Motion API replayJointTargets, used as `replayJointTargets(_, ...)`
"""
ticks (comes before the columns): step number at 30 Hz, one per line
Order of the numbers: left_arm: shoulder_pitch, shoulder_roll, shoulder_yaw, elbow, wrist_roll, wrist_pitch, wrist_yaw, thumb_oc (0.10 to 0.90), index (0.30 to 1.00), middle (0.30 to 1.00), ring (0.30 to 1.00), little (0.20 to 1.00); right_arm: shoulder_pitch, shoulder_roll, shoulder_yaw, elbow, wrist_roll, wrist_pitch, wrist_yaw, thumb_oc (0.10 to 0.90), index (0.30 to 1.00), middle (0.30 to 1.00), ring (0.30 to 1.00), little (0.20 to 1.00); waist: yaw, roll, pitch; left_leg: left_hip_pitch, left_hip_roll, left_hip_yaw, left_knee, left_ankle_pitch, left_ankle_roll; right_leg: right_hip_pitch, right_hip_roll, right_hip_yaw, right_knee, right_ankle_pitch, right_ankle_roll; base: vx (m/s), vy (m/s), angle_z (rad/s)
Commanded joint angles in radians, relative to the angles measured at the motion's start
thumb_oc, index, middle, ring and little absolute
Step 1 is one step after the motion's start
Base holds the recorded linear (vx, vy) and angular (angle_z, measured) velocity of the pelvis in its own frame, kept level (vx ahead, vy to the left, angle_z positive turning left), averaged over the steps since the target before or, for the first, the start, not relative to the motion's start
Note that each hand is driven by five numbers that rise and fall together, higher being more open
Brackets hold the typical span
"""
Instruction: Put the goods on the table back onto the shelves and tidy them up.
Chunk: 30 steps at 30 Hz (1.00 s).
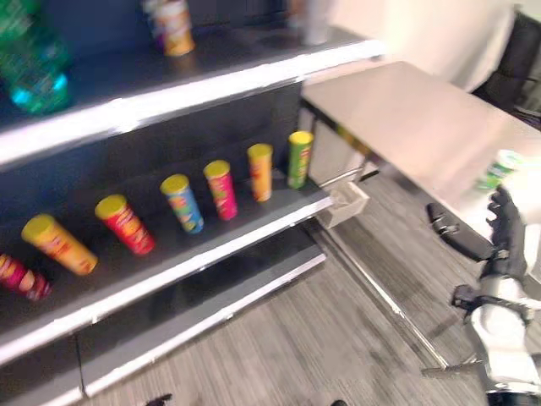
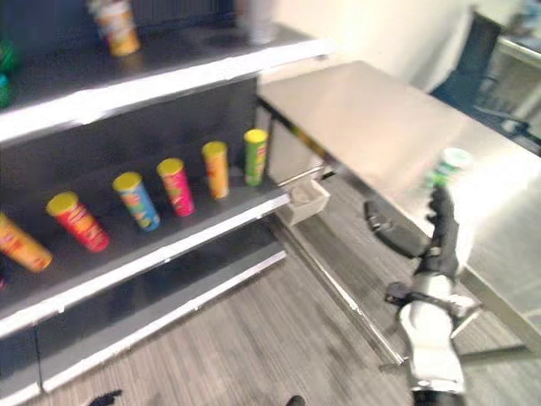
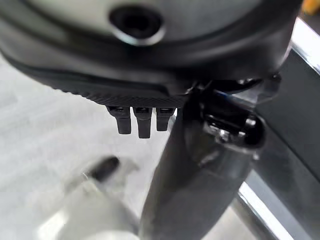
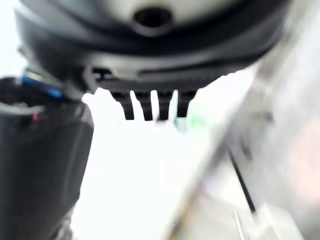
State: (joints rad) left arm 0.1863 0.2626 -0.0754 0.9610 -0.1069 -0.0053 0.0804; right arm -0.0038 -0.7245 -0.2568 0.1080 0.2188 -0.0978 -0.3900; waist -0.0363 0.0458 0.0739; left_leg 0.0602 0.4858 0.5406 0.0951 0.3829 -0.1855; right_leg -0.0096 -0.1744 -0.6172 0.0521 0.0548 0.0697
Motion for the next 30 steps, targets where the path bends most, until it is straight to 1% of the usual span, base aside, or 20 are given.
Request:
replayJointTargets(1, -0.09, 0.083, -0.002, -0.053, -0.044, -0.049, 0.024, 0.8, 0.9, 0.9, 0.9, 0.9, -0.195, -0.009, -0.036, -0.094, -0.034, -0.099, -0.025, 0.8, 0.9, 0.9, 0.9, 0.9, 0.064, -0.064, 0.062, -0.045, -0.058, -0.138, 0.073, -0.211, -0.04, 0.051, -0.02, 0.066, -0.139, -0.003, 0.1, 0.04, -0.261, -0.68)
replayJointTargets(2, -0.091, 0.083, -0.002, -0.062, -0.046, -0.051, 0.021, 0.8, 0.9, 0.9, 0.9, 0.9, -0.211, -0.023, -0.022, -0.091, -0.042, -0.096, -0.021, 0.8, 0.9, 0.9, 0.9, 0.9, 0.074, -0.076, 0.068, -0.072, -0.113, -0.201, 0.085, -0.275, -0.013, 0.048, -0.013, 0.093, -0.139, -0.012, 0.091, 0.07, -0.261, -0.91)
replayJointTargets(3, -0.089, 0.082, -0.005, -0.069, -0.047, -0.055, 0.023, 0.8, 0.9, 0.9, 0.9, 0.9, -0.238, -0.033, -0.008, -0.086, -0.046, -0.099, -0.02, 0.8, 0.9, 0.9, 0.9, 0.9, 0.082, -0.093, 0.07, -0.096, -0.181, -0.249, 0.088, -0.376, 0.02, 0.047, -0.008, 0.112, -0.139, -0.017, 0.084, 0.11, -0.193, -1.34)
replayJointTargets(4, -0.087, 0.081, -0.007, -0.074, -0.043, -0.055, 0.021, 0.8, 0.9, 0.9, 0.9, 0.9, -0.255, -0.038, 0.002, -0.079, -0.051, -0.101, -0.019, 0.8, 0.9, 0.9, 0.9, 0.9, 0.089, -0.098, 0.072, -0.106, -0.226, -0.267, 0.086, -0.419, 0.04, 0.051, -0.002, 0.127, -0.139, -0.02, 0.085, 0.15, -0.148, -1.39)
replayJointTargets(5, -0.089, 0.079, -0.01, -0.08, -0.038, -0.056, 0.016, 0.8, 0.9, 0.9, 0.9, 0.9, -0.268, -0.047, 0.006, -0.076, -0.061, -0.099, -0.017, 0.8, 0.9, 0.9, 0.9, 0.9, 0.096, -0.098, 0.073, -0.111, -0.267, -0.277, 0.069, -0.432, 0.052, 0.053, 0.006, 0.144, -0.139, -0.021, 0.087, 0.08, -0.063, -1.36)
replayJointTargets(7, -0.1, 0.079, -0.027, -0.081, -0.027, -0.059, 0.009, 0.8, 0.9, 0.9, 0.9, 0.9, -0.294, -0.069, 0.014, -0.074, -0.084, -0.098, -0.025, 0.8, 0.9, 0.9, 0.9, 0.9, 0.108, -0.103, 0.077, -0.178, -0.35, -0.294, 0.046, -0.391, 0.076, 0.049, 0.012, 0.159, -0.139, -0.012, 0.078, 0.07, -0.047, -0.68)
replayJointTargets(8, -0.108, 0.08, -0.043, -0.077, -0.021, -0.062, 0.005, 0.8, 0.9, 0.9, 0.9, 0.9, -0.315, -0.086, 0.024, -0.075, -0.085, -0.102, -0.029, 0.8, 0.9, 0.9, 0.9, 0.9, 0.12, -0.099, 0.082, -0.232, -0.409, -0.324, 0.023, -0.358, 0.079, 0.059, 0.035, 0.184, -0.139, -0.018, 0.073, 0.14, -0.055, -0.1)
replayJointTargets(9, -0.111, 0.079, -0.053, -0.076, -0.018, -0.062, 0.003, 0.8, 0.9, 0.9, 0.9, 0.9, -0.332, -0.093, 0.036, -0.07, -0.085, -0.106, -0.033, 0.8, 0.9, 0.9, 0.9, 0.9, 0.127, -0.098, 0.087, -0.255, -0.425, -0.332, 0.018, -0.341, 0.079, 0.065, 0.045, 0.195, -0.139, -0.022, 0.07, 0.1, -0.043, -0.04)
replayJointTargets(11, -0.115, 0.077, -0.06, -0.067, -0.017, -0.06, 0.002, 0.8, 0.9, 0.9, 0.9, 0.9, -0.359, -0.111, 0.061, -0.058, -0.084, -0.11, -0.028, 0.8, 0.9, 0.9, 0.9, 0.9, 0.139, -0.091, 0.095, -0.264, -0.437, -0.333, 0.007, -0.321, 0.081, 0.078, 0.067, 0.216, -0.139, -0.031, 0.061, 0.13, 0.005, -0.8)
replayJointTargets(13, -0.116, 0.071, -0.058, -0.049, -0.015, -0.056, 0.004, 0.8, 0.9, 0.9, 0.9, 0.9, -0.371, -0.124, 0.081, -0.037, -0.116, -0.101, -0.026, 0.8, 0.9, 0.9, 0.9, 0.9, 0.138, -0.084, 0.081, -0.205, -0.449, -0.346, -0.068, -0.317, 0.105, 0.09, 0.083, 0.223, -0.138, -0.037, 0.067, 0.24, 0.084, -0.75)
replayJointTargets(16, -0.113, 0.074, -0.062, -0.022, -0.001, -0.056, 0.006, 0.8, 0.9, 0.9, 0.9, 0.9, -0.361, -0.132, 0.072, -0.032, -0.124, -0.09, -0.016, 0.8, 0.9, 0.9, 0.9, 0.9, 0.126, -0.095, 0.052, -0.156, -0.458, -0.342, -0.121, -0.307, 0.116, 0.108, 0.079, 0.234, -0.12, -0.057, 0.068, 0.19, 0.085, -0.02)
replayJointTargets(19, -0.114, 0.084, -0.07, -0.019, 0.005, -0.051, 0.0, 0.8, 0.9, 0.9, 0.9, 0.9, -0.356, -0.12, 0.066, -0.018, -0.152, -0.084, -0.02, 0.8, 0.9, 0.9, 0.9, 0.9, 0.12, -0.1, 0.06, -0.105, -0.46, -0.325, -0.145, -0.323, 0.143, 0.06, 0.05, 0.234, 0.068, -0.085, 0.082, 0.15, 0.13, -0.03)
replayJointTargets(20, -0.122, 0.095, -0.066, -0.016, 0.007, -0.046, 0.006, 0.8, 0.9, 0.9, 0.9, 0.9, -0.358, -0.101, 0.06, -0.022, -0.157, -0.07, -0.016, 0.8, 0.9, 0.9, 0.9, 0.9, 0.106, -0.095, 0.09, -0.067, -0.453, -0.315, -0.148, -0.334, 0.164, -0.018, 0.009, 0.248, 0.254, -0.058, 0.122, 0.08, 0.148, -0.22)
replayJointTargets(21, -0.125, 0.102, -0.069, -0.016, 0.01, -0.046, 0.01, 0.8, 0.9, 0.9, 0.9, 0.9, -0.359, -0.096, 0.057, -0.02, -0.16, -0.071, -0.019, 0.8, 0.9, 0.9, 0.9, 0.9, 0.102, -0.092, 0.098, -0.058, -0.452, -0.312, -0.149, -0.338, 0.172, -0.052, -0.009, 0.255, 0.327, -0.048, 0.135, 0.03, 0.115, -0.29)
replayJointTargets(23, -0.125, 0.104, -0.066, -0.014, 0.013, -0.044, 0.011, 0.8, 0.9, 0.9, 0.9, 0.9, -0.356, -0.093, 0.054, -0.022, -0.167, -0.071, -0.021, 0.8, 0.9, 0.9, 0.9, 0.9, 0.104, -0.095, 0.097, -0.049, -0.452, -0.307, -0.157, -0.344, 0.175, -0.067, -0.037, 0.257, 0.358, -0.047, 0.139, 0.06, 0.017, -0.17)
replayJointTargets(25, -0.121, 0.109, -0.061, -0.021, 0.015, -0.045, 0.013, 0.8, 0.9, 0.9, 0.9, 0.9, -0.336, -0.091, 0.034, -0.029, -0.177, -0.068, -0.023, 0.8, 0.9, 0.9, 0.9, 0.9, 0.111, -0.094, 0.089, -0.04, -0.448, -0.321, -0.17, -0.354, 0.17, -0.06, -0.086, 0.252, 0.302, -0.051, 0.125, 0.13, -0.097, 0.18)
replayJointTargets(26, -0.13, 0.112, -0.066, -0.021, 0.021, -0.049, 0.012, 0.8, 0.9, 0.9, 0.9, 0.9, -0.325, -0.094, 0.01, -0.032, -0.178, -0.07, -0.033, 0.8, 0.9, 0.9, 0.9, 0.9, 0.115, -0.091, 0.08, -0.047, -0.44, -0.338, -0.175, -0.362, 0.159, -0.055, -0.129, 0.253, 0.21, -0.036, 0.121, 0.15, -0.194, 0.22)
replayJointTargets(28, -0.136, 0.115, -0.071, -0.025, 0.028, -0.049, 0.009, 0.8, 0.9, 0.9, 0.9, 0.9, -0.305, -0.1, -0.019, -0.032, -0.179, -0.065, -0.042, 0.8, 0.9, 0.9, 0.9, 0.9, 0.106, -0.098, 0.072, -0.046, -0.44, -0.363, -0.173, -0.374, 0.147, -0.051, -0.151, 0.285, 0.071, 0.037, 0.14, 0.16, -0.248, 0.31)
replayJointTargets(29, -0.137, 0.119, -0.063, -0.017, 0.039, -0.048, 0.009, 0.8, 0.9, 0.9, 0.9, 0.9, -0.276, -0.101, -0.042, -0.028, -0.18, -0.057, -0.04, 0.8, 0.9, 0.9, 0.9, 0.9, 0.099, -0.115, 0.065, -0.039, -0.439, -0.376, -0.167, -0.384, 0.135, -0.034, -0.155, 0.334, -0.002, 0.08, 0.16, 0.12, -0.201, 0.31)
replayJointTargets(30, -0.136, 0.12, -0.063, -0.017, 0.039, -0.048, 0.009, 0.8, 0.9, 0.9, 0.9, 0.9, -0.273, -0.099, -0.044, -0.03, -0.18, -0.057, -0.04, 0.8, 0.9, 0.9, 0.9, 0.9, 0.101, -0.117, 0.064, -0.04, -0.44, -0.376, -0.166, -0.384, 0.135, -0.031, -0.155, 0.334, -0.01, 0.085, 0.161, 0.21, -0.241, 0.57)
